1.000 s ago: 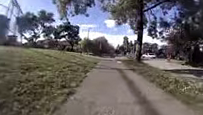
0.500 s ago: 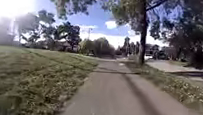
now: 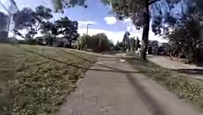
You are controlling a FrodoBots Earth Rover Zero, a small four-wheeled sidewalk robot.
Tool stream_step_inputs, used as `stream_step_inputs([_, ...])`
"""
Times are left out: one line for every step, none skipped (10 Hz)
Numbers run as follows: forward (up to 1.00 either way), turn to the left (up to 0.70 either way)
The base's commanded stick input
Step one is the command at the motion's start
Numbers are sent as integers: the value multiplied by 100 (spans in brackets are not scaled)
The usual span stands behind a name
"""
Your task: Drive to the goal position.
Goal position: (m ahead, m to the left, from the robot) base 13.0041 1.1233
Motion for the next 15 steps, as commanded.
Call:
stream_step_inputs([100, 0])
stream_step_inputs([100, 0])
stream_step_inputs([100, 0])
stream_step_inputs([100, 0])
stream_step_inputs([100, 0])
stream_step_inputs([100, 0])
stream_step_inputs([100, 0])
stream_step_inputs([100, 0])
stream_step_inputs([100, 0])
stream_step_inputs([100, 0])
stream_step_inputs([100, 0])
stream_step_inputs([100, 0])
stream_step_inputs([100, 0])
stream_step_inputs([100, 0])
stream_step_inputs([100, 0])
